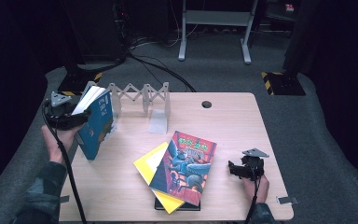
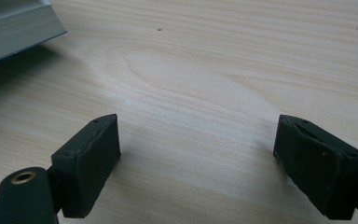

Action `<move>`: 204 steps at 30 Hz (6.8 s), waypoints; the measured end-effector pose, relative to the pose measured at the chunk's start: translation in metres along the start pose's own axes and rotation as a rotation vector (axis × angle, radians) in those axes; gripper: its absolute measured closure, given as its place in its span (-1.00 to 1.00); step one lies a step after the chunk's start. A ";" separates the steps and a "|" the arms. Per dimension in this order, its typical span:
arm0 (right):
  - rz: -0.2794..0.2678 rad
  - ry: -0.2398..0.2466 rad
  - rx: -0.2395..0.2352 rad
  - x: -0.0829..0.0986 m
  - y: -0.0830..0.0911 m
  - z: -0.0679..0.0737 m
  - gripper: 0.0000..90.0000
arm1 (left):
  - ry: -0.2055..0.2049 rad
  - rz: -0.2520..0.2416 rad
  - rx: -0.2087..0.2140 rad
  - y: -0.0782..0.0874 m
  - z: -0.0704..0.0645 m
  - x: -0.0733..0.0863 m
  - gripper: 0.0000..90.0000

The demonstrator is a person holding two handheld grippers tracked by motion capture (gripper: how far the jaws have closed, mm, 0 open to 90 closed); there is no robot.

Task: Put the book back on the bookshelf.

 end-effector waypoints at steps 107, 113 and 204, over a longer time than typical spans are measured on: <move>-0.001 0.000 -0.002 0.000 0.000 0.000 -0.68 | 0.266 -0.141 -0.211 -0.084 0.031 -0.040 -0.03; -0.001 0.000 -0.001 0.000 0.000 0.000 -0.68 | 0.259 -0.118 -0.185 -0.077 0.033 -0.037 -0.32; -0.038 -0.006 -0.407 -0.049 0.043 0.077 -0.70 | -0.047 0.293 0.367 -0.062 -0.138 0.148 -0.81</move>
Point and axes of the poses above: each handheld gripper's, and its own axes: y roughly backward along the jaws, x roughly out of its underside, z roughly to its left, the point moved 2 cm from there along -y, roughly forward along the jaws, and after that the axes turned 9 degrees about y, right-handed, at the moved point
